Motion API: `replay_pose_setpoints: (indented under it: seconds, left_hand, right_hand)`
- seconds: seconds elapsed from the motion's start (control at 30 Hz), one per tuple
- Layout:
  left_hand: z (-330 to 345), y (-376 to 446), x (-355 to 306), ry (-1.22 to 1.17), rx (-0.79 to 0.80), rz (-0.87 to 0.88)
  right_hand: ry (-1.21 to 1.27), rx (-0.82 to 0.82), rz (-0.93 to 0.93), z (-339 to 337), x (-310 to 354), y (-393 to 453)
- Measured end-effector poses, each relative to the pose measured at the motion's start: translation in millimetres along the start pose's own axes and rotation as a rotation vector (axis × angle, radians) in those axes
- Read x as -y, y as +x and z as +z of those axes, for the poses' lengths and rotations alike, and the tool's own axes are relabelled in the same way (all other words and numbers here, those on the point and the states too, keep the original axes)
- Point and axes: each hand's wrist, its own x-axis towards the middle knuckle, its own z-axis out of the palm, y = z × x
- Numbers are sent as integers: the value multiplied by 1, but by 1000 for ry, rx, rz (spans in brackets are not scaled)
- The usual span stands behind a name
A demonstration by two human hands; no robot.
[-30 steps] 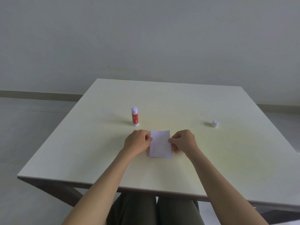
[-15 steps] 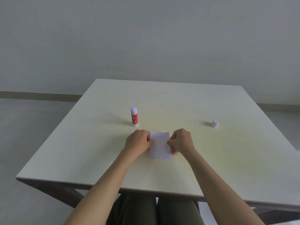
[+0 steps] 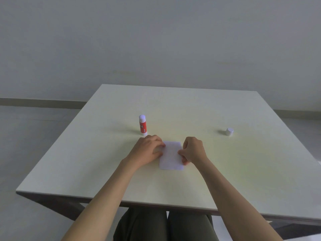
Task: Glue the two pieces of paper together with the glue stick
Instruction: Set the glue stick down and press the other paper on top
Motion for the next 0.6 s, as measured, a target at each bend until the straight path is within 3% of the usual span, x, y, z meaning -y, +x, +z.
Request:
replay_pose_setpoints:
  seconds: [0.2,0.37,0.6]
  left_hand:
    - [-4,-2,5,49,103,4]
    - [-5,1,4,15,92,-19]
    - [-4,0,4,-20,112,-38]
  right_hand:
    - [-31,6,-71,0,2,-5]
    - [-318,-61,-210,11,4,-9]
    - [-500,16,-379,24,9,-10]
